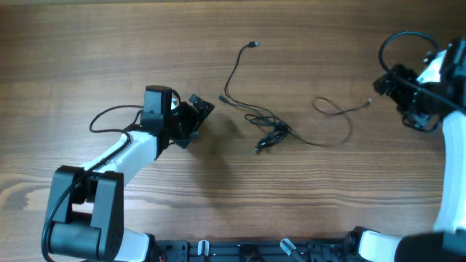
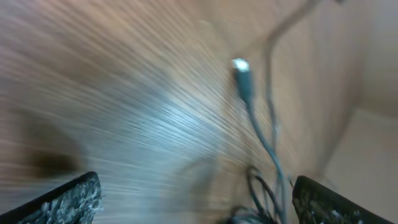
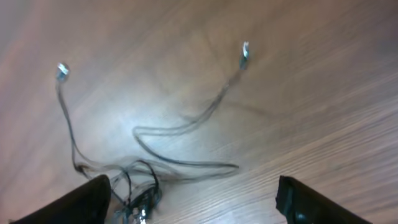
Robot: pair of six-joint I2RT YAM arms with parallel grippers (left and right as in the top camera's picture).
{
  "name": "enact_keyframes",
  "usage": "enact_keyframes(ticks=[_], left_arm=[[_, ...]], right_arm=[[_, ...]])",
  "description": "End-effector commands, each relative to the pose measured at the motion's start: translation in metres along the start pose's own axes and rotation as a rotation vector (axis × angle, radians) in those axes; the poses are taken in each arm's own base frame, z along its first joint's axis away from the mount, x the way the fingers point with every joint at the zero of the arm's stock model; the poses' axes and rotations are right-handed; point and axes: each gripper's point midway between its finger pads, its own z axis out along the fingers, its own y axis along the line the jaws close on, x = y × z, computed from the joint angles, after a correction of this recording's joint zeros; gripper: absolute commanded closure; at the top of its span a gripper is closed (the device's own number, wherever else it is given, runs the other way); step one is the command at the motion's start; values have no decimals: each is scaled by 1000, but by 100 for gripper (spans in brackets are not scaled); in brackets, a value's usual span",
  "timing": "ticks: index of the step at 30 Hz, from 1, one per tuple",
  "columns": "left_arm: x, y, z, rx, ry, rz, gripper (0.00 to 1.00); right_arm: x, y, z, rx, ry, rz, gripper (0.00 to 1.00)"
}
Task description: Untangle cables
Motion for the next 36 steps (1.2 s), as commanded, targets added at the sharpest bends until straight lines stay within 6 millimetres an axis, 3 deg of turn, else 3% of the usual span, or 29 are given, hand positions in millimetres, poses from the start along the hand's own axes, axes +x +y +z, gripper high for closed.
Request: enact_keyframes(ticks=[1,3,6,8,10,11,13,14,15,19,21,24,27,30,33,36], left_arm=[[24,-59,-6,214,56,214,0],[37,-87,-13,282,35,287,0],[72,-104,-11,281,78,182,0],[102,-103,0,232,125,53,0],[113,-91,10,154,94,-65,0],[113,-88,13,135,65,-72,0],[106,-83,17,107,-12,-67,32],[99,-81,17,99,-52,-70,57],[93,-79,17,94,-84,-71,62],[86,-84,19,115,-125,-73,66],[87,-76,27,92,-113,-107,63],[89,-71,38,88,-96,-131,80],[88,-74,39,99,-98,-129,82],[87,-75,38,106,-100,-127,96],[80,-88,35,158,-116,-88,96],[72,-105,23,224,-114,6,96]], right_arm=[[14,13,23,-14,108,-10,12],[17,19,29,-15,122,-25,12],[14,24,31,-26,109,-35,11],[13,25,31,-28,105,-36,10],[13,25,31,-28,105,-37,10],[13,25,31,-28,105,-37,10],[14,25,31,-28,107,-44,10],[15,24,31,-26,111,-43,10],[16,24,31,-25,114,-42,10],[18,25,30,-35,127,-39,10],[19,25,30,-34,129,-38,10],[19,25,30,-34,128,-38,10],[23,31,31,-67,148,-40,10],[44,52,40,-159,208,-141,10],[81,66,63,-175,277,-297,6],[104,72,73,-182,317,-375,7]])
